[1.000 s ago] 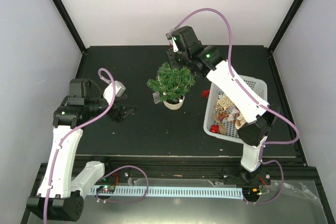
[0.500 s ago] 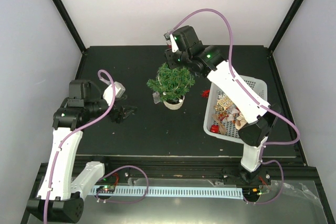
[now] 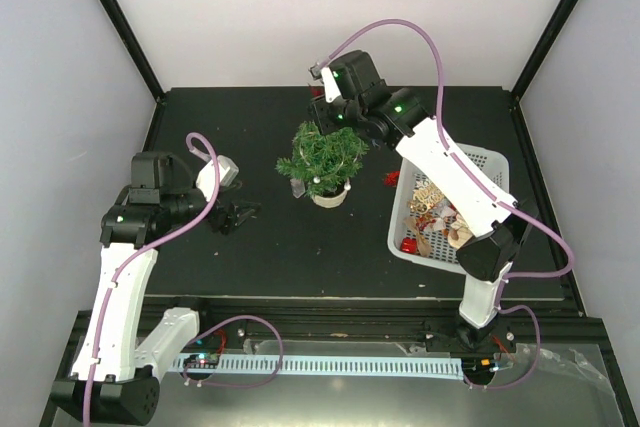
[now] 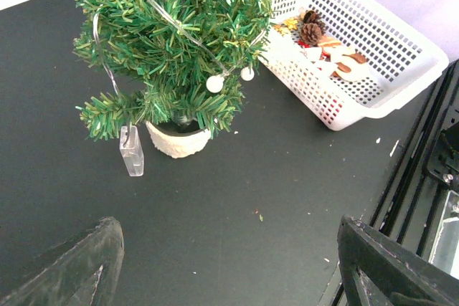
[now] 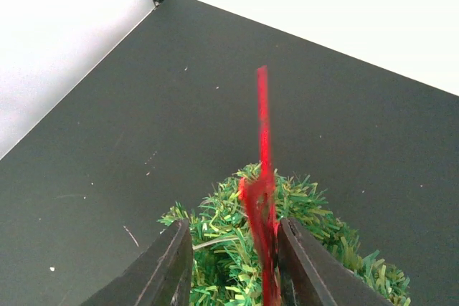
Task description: Decorate the small christmas tree
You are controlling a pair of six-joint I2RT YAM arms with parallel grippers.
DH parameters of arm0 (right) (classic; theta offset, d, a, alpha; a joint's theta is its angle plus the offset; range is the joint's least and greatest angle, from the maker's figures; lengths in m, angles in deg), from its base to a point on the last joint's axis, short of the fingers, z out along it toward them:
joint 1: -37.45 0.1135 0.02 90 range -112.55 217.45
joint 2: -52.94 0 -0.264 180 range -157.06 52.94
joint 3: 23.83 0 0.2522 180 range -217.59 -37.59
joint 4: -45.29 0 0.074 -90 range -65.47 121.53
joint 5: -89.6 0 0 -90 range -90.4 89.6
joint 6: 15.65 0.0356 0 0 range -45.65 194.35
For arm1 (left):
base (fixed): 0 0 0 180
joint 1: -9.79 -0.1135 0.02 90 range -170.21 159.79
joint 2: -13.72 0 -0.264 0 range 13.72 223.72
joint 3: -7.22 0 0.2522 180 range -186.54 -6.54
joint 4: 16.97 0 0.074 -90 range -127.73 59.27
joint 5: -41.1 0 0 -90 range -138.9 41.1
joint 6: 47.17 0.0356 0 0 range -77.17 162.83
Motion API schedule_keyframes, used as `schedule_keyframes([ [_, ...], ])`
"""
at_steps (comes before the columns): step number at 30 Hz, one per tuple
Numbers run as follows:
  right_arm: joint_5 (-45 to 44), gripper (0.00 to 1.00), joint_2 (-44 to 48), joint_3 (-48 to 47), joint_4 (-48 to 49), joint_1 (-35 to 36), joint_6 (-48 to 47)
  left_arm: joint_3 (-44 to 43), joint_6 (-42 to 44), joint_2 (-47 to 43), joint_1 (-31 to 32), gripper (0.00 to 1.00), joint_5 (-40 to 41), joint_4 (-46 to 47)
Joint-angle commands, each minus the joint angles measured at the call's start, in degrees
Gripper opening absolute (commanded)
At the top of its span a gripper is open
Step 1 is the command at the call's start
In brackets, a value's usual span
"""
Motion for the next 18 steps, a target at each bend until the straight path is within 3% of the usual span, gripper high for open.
schedule_keyframes([
  [1,1.58,0.36,1.54,1.00,1.08,0.49,-0.23,-0.40,-0.81,-0.76,0.15,0.82,-0.46,0.68],
  [9,-0.69,0.37,0.91,-1.05,0.36,0.47,-0.45,-0.31,-0.94,-1.14,0.20,0.82,-0.37,0.69],
  [15,-5.48,0.50,0.58,-2.08,-1.12,0.49,-0.06,-0.26,-0.87,-1.15,0.20,0.82,-0.28,0.69],
  [18,-6.57,0.52,0.27,-2.12,-2.12,0.46,0.34,0.00,-0.81,-1.16,0.14,0.82,-0.22,0.82],
])
